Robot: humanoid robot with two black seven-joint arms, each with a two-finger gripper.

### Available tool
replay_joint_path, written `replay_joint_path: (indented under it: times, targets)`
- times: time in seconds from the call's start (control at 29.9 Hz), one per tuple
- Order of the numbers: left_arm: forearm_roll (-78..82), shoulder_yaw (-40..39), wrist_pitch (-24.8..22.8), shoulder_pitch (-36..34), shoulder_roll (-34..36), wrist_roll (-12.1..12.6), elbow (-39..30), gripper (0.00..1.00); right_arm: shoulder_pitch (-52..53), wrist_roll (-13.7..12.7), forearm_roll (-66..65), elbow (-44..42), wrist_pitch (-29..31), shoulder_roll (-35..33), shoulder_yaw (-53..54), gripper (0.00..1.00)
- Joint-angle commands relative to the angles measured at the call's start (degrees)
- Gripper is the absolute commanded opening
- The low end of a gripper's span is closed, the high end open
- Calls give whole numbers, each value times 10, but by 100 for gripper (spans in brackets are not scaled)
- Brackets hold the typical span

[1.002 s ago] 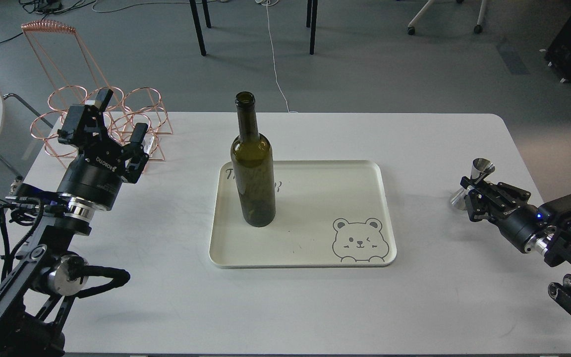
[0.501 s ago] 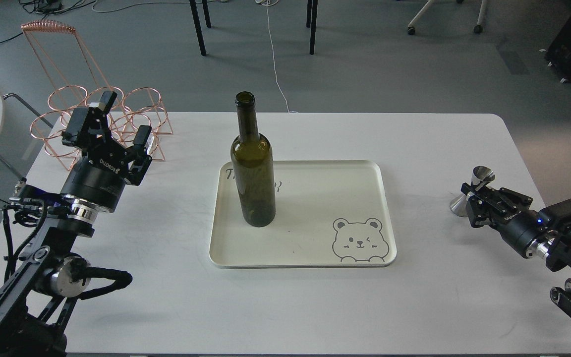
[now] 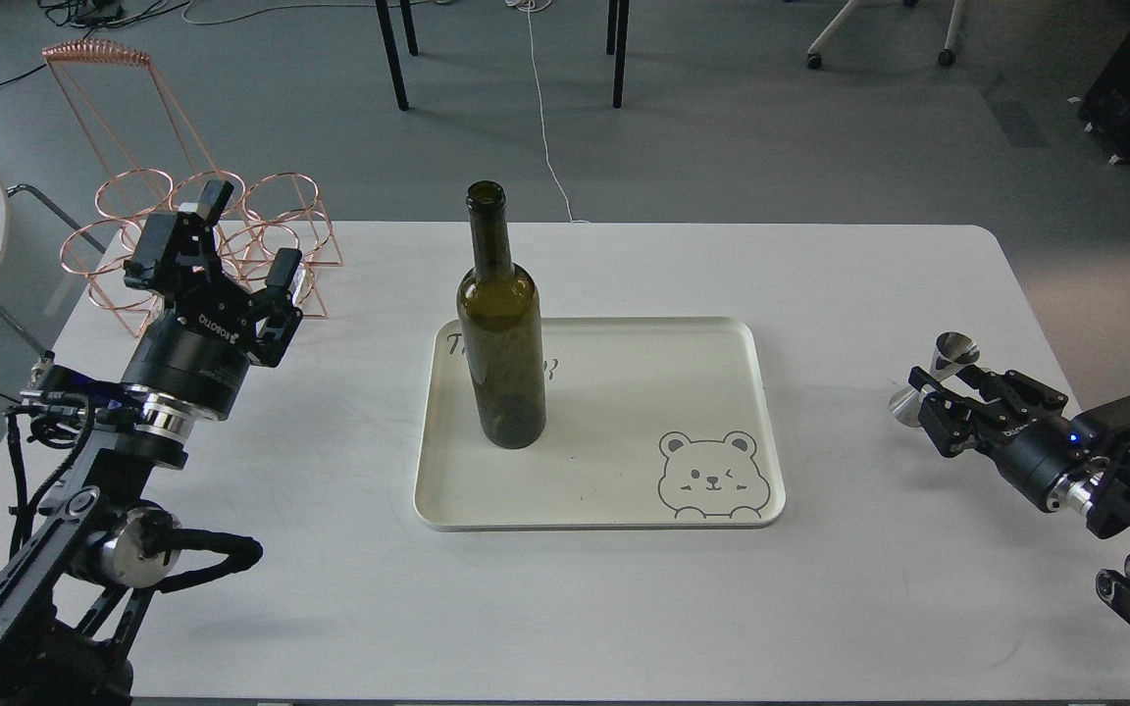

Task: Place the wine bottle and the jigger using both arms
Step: 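Raise the right gripper holding the jigger and swing the left arm out, then reach the left gripper to the wine bottle neck and close it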

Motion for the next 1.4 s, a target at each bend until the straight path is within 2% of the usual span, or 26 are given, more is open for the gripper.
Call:
replay_joint_path:
  times: [0.0, 0.17, 0.3, 0.5, 0.6, 0.77, 0.9, 0.97, 1.07, 1.17, 1.37]
  targets:
    - [0, 0, 0, 0, -1, 0, -1, 98, -26, 0, 13, 10, 0, -31, 0, 76]
    - [0, 0, 0, 0, -6, 1, -1, 98, -85, 0, 86, 81, 0, -82, 0, 83]
    - [0, 3, 0, 0, -6, 1, -1, 98, -128, 0, 189, 194, 0, -133, -5, 87]
    - [1, 10, 0, -1, -6, 0, -2, 98, -125, 0, 350, 383, 0, -202, -91, 88]
    - [2, 11, 2, -1, -1, 0, -8, 98, -112, 0, 420, 456, 0, -208, -99, 91]
    - [4, 10, 2, -1, 17, -5, -12, 98, -58, 0, 536, 521, 0, -198, -96, 93]
    - [24, 11, 2, -1, 54, -39, -30, 98, 13, 0, 645, 537, 0, -151, -91, 94]
    - [66, 16, 2, -1, 80, -63, -42, 98, 46, 0, 716, 532, 0, -126, -82, 94]
    - [160, 39, 2, -6, 122, -82, -58, 98, 85, 0, 813, 530, 6, -116, -65, 94]
    - [260, 49, 0, -10, 158, -84, -88, 98, 98, 0, 903, 506, 101, -112, -25, 95]
    - [465, 49, -14, -12, 200, -84, -148, 98, 101, 0, 951, 346, 346, -54, 1, 97]
